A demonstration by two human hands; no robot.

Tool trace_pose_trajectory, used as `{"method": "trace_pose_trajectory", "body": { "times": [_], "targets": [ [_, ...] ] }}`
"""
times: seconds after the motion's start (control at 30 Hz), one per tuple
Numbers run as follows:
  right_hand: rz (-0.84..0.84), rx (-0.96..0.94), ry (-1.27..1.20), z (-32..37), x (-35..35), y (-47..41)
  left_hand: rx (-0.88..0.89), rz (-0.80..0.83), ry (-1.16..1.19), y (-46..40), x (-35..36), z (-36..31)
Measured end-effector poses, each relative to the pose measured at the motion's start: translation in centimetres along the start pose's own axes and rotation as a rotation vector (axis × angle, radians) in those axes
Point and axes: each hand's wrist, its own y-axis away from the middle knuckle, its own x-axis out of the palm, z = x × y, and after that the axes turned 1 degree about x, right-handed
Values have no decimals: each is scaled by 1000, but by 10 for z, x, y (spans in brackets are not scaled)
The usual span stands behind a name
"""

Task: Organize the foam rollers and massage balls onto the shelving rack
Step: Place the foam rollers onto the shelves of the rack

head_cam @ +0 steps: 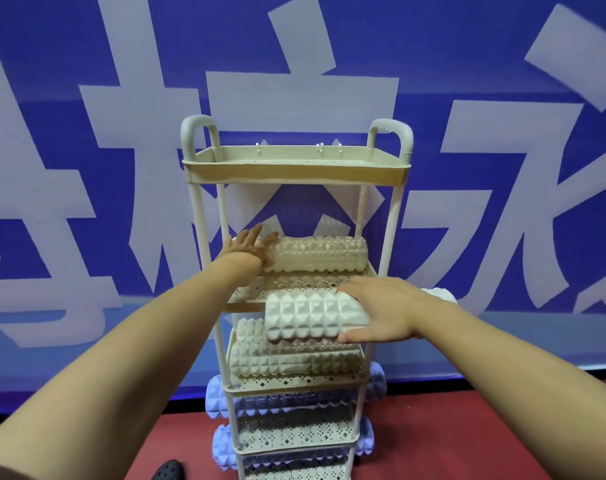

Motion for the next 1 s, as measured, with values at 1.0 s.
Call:
{"method": "trace_pose_trajectory", "body": {
  "times": [1.0],
  "targets": [
    [-81, 90, 234, 49, -27, -97, 272, -199, 6, 77, -18, 17]
  ]
}}
